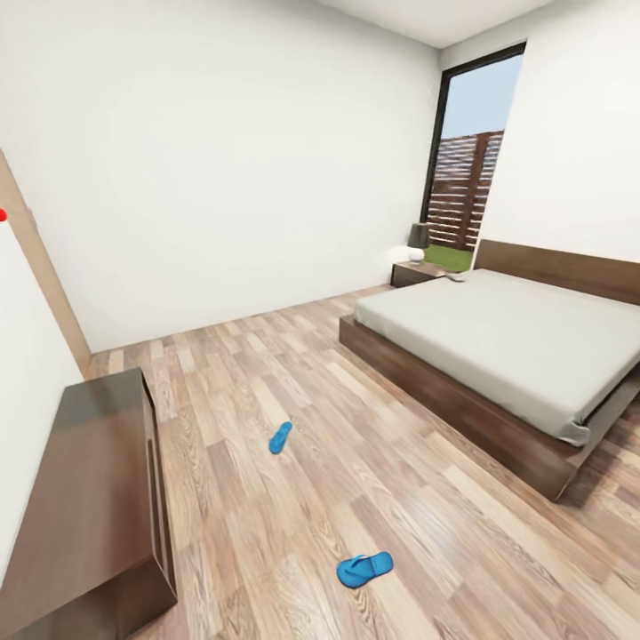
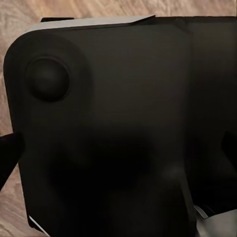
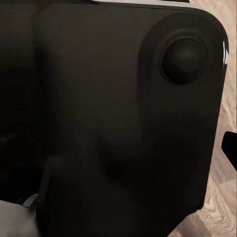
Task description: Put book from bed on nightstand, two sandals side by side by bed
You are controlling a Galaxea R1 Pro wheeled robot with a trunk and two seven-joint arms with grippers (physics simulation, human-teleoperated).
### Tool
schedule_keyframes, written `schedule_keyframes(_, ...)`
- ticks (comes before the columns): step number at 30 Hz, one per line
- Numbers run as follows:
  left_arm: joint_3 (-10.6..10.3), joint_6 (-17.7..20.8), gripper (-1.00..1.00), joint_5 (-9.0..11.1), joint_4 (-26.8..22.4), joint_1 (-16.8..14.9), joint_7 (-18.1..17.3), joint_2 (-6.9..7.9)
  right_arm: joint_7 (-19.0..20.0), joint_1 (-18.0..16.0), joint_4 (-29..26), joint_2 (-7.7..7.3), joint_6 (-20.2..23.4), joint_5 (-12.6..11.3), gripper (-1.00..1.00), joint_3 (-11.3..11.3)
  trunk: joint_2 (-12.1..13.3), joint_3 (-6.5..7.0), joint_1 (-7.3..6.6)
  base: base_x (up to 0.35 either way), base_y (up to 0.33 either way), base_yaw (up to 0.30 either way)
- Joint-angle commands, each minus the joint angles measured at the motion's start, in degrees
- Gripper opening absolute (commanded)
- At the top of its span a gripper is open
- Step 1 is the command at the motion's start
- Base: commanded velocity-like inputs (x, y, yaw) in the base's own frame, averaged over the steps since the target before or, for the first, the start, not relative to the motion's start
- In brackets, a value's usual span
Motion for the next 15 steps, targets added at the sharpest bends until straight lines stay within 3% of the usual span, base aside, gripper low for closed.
schedule_keyframes(1, 0.0, -0.2, 1.0, 0.0, 0.1, 0.0, -0.1, 0.0, 0.1, 0.0, 0.0, 0.0, -0.2, 0.0, 1.0, 0.0, 0.0, -0.05, 0.02, 0.213, 0.199, -0.001)
schedule_keyframes(6, 0.0, -0.2, 1.0, 0.0, 0.1, 0.0, -0.1, 0.0, 0.1, 0.0, 0.0, 0.0, -0.2, 0.0, 1.0, 0.0, 0.0, -0.05, 0.02, 0.149, 0.137, 0.0)
schedule_keyframes(15, 0.0, -0.2, 1.0, -0.1, 0.1, 0.0, -0.1, -0.04, 0.1, 0.0, 0.1, -0.02, -0.3, 0.0, 1.0, -0.1, 0.0, -0.05, 0.02, 0.045, 0.041, 0.0)
